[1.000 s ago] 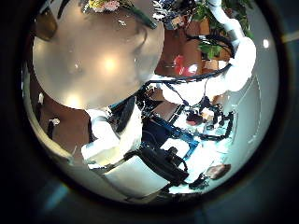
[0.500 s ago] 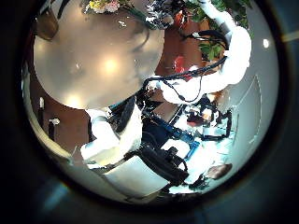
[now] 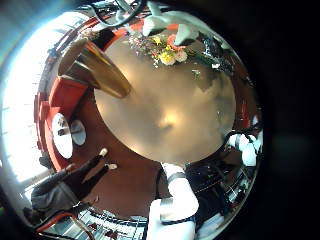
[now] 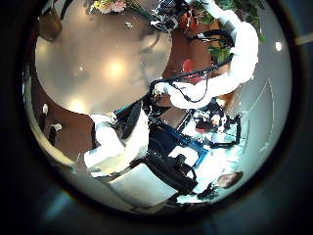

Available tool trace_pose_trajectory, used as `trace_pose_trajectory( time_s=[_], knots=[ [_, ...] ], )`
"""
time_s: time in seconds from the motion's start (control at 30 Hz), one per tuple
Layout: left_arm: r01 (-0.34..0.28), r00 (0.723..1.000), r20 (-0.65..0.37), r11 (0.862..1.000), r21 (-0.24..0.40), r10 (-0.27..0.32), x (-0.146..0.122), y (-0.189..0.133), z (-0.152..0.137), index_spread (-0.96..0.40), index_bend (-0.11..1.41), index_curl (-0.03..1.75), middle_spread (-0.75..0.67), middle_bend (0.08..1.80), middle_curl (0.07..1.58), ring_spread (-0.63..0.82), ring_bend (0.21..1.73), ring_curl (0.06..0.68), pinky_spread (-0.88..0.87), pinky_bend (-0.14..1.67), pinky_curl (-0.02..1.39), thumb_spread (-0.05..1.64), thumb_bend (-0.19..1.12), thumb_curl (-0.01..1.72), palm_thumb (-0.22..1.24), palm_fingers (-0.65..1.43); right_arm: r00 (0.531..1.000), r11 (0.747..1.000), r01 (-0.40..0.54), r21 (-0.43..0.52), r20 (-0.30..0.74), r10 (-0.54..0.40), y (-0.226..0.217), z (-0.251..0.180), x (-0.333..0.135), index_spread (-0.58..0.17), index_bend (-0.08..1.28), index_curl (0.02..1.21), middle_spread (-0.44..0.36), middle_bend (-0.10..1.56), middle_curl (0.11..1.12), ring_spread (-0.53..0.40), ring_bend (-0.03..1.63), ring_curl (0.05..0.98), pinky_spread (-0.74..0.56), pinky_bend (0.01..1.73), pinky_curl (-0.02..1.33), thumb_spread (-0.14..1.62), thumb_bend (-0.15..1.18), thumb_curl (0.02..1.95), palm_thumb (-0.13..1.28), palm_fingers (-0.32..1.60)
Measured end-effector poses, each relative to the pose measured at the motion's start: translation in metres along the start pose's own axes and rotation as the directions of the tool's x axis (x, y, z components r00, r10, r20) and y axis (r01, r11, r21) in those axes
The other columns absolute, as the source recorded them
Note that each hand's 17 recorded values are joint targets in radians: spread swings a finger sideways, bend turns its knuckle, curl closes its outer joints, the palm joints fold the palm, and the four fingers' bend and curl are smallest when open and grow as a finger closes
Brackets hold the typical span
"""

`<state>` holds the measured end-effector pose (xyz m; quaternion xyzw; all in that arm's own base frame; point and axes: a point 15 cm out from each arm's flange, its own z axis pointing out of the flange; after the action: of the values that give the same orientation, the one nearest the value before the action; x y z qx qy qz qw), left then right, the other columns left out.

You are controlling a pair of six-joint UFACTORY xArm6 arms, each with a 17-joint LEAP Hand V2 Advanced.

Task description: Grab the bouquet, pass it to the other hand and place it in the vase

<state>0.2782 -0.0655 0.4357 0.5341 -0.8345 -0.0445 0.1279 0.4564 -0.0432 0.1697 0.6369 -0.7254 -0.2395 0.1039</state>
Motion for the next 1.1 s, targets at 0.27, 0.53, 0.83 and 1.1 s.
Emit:
trace_pose_trajectory(
  time_s=[0.27, 0.53, 0.83, 1.1],
  knots=[
    [0.0, 1.0, 0.003, 1.0, 0.003, 0.0, 0.0, 0.001, -0.001, -0.03, 0.21, 0.44, 0.36, 0.19, 0.31, 0.53, 0.45, 0.201, 0.5, 0.18, 0.25, 1.11, -0.02, 0.32, 0.33, 0.17, 0.999, 1.0, -0.012, -0.002, -0.038, 0.012, 0.02, -0.004, 0.004, -0.211, 0.18, 0.4, -0.139, 0.58, 0.56, -0.223, 1.01, 0.45, -0.13, 0.8, 0.16, 1.02, -0.03, 0.44, 0.65, 0.37],
    [-0.004, 1.0, 0.004, 1.0, 0.01, 0.004, 0.002, 0.001, -0.002, -0.03, 0.21, 0.44, 0.36, 0.19, 0.31, 0.53, 0.45, 0.2, 0.5, 0.18, 0.25, 1.12, -0.02, 0.32, 0.34, 0.17, 0.999, 1.0, -0.006, -0.012, -0.042, 0.006, 0.039, 0.002, 0.0, -0.223, 0.19, 0.42, -0.172, 0.6, 0.6, -0.248, 1.05, 0.489, -0.19, 0.86, 0.16, 1.02, -0.03, 0.44, 0.65, 0.37],
    [-0.005, 1.0, 0.005, 1.0, 0.009, 0.005, 0.002, 0.003, -0.003, -0.03, 0.21, 0.44, 0.36, 0.19, 0.31, 0.53, 0.45, 0.2, 0.5, 0.18, 0.25, 1.12, -0.02, 0.32, 0.34, 0.17, 0.999, 1.0, -0.006, -0.016, -0.047, 0.005, 0.04, 0.015, -0.003, -0.235, 0.2, 0.45, -0.19, 0.61, 0.65, -0.26, 1.07, 0.519, -0.21, 0.88, 0.16, 1.02, -0.03, 0.44, 0.65, 0.36],
    [-0.006, 1.0, 0.007, 1.0, 0.015, 0.006, 0.003, 0.006, -0.005, -0.04, 0.21, 0.44, 0.36, 0.18, 0.31, 0.53, 0.45, 0.2, 0.5, 0.18, 0.25, 1.12, -0.02, 0.32, 0.34, 0.17, 0.998, 0.999, -0.031, 0.038, -0.056, 0.034, 0.027, 0.023, -0.005, -0.244, 0.2, 0.48, -0.195, 0.61, 0.68, -0.263, 1.07, 0.536, -0.21, 0.9, 0.16, 1.02, -0.02, 0.44, 0.66, 0.34]
  ],
)
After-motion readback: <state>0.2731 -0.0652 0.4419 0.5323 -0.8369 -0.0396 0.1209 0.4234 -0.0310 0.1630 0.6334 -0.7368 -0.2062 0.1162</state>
